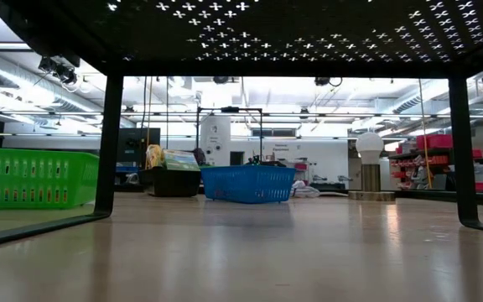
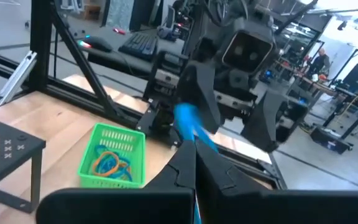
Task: Pick & Place Office Desk Supplies
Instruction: Put the blue rubber band into the green bin
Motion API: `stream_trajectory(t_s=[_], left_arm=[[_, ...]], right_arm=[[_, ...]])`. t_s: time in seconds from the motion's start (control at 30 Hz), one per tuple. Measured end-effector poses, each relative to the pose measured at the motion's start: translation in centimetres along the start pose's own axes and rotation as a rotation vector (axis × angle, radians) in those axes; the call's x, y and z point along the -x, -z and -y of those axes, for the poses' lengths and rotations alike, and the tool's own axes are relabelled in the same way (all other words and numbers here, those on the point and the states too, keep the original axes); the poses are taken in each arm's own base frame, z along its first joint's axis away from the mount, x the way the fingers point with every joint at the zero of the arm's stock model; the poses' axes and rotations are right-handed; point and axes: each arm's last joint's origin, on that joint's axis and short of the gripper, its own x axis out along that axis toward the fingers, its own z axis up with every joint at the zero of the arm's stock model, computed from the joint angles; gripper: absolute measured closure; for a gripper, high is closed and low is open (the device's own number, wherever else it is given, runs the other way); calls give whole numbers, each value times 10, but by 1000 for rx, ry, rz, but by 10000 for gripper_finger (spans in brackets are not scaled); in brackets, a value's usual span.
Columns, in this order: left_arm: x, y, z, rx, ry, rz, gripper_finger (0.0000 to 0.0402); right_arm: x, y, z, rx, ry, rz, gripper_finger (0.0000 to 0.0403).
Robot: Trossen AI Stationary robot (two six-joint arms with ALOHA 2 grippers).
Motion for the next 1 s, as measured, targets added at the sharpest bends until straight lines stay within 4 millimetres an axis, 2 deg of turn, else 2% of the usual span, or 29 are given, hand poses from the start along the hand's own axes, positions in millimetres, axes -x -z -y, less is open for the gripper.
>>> stream_trajectory(t_s=[0.5, 0.77, 0.9, 1.0], left_arm=[[-29, 23, 3, -6, 187, 73, 144], [-44, 14, 3, -43, 210, 102, 141], [-47, 9, 2, -54, 203, 118, 151], [-48, 9, 2, -53, 202, 112, 180]], right_arm=[[1, 1, 6, 1, 15, -6, 403], [1, 2, 7, 0, 11, -3, 403], [1, 1, 7, -2, -8, 5, 403], [1, 1, 7, -2, -10, 6, 403]])
